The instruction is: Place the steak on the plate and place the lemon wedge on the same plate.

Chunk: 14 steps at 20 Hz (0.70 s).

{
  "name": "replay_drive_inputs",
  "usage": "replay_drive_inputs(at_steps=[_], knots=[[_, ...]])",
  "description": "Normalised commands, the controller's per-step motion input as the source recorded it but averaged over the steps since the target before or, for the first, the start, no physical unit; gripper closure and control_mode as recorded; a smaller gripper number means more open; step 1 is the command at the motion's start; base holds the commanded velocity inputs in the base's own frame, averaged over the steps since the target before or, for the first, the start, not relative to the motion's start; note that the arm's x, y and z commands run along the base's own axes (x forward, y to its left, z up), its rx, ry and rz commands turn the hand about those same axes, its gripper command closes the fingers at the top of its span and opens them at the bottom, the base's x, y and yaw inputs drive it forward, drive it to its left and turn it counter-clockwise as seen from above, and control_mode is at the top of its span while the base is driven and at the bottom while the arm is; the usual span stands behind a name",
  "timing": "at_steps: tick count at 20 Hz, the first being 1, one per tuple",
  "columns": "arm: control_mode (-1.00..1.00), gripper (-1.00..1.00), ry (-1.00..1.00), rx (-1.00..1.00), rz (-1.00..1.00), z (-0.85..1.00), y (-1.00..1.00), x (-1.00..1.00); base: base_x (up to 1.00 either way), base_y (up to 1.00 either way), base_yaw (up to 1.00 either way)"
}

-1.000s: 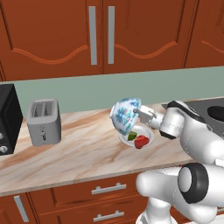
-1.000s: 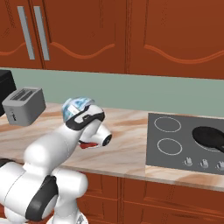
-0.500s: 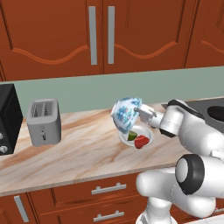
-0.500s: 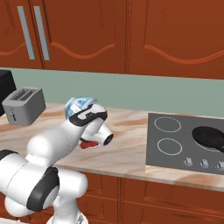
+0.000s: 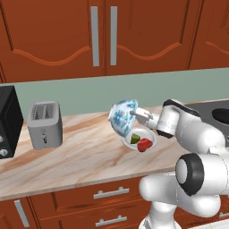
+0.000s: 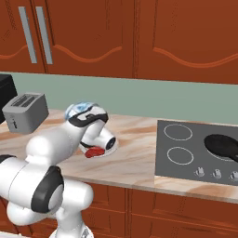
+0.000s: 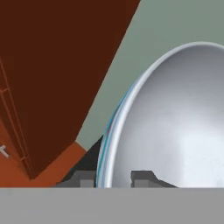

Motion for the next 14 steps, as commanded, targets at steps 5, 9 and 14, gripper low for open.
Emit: replay_drive_inputs(at_steps=[5,9,14], knots=[[-1.0,1.0,-0.09,-0.36,0.02,0.12,0.39,-0.05,0.0,0.0,0.0],[-1.0,1.0,-0.07,-0.48,0.05,0.18,0.46,-0.11,0.0,0.0,0.0],[-1.0,1.0,0.0,-0.49,0.09,0.08,0.53,-0.05,0.0,0.0,0.0]])
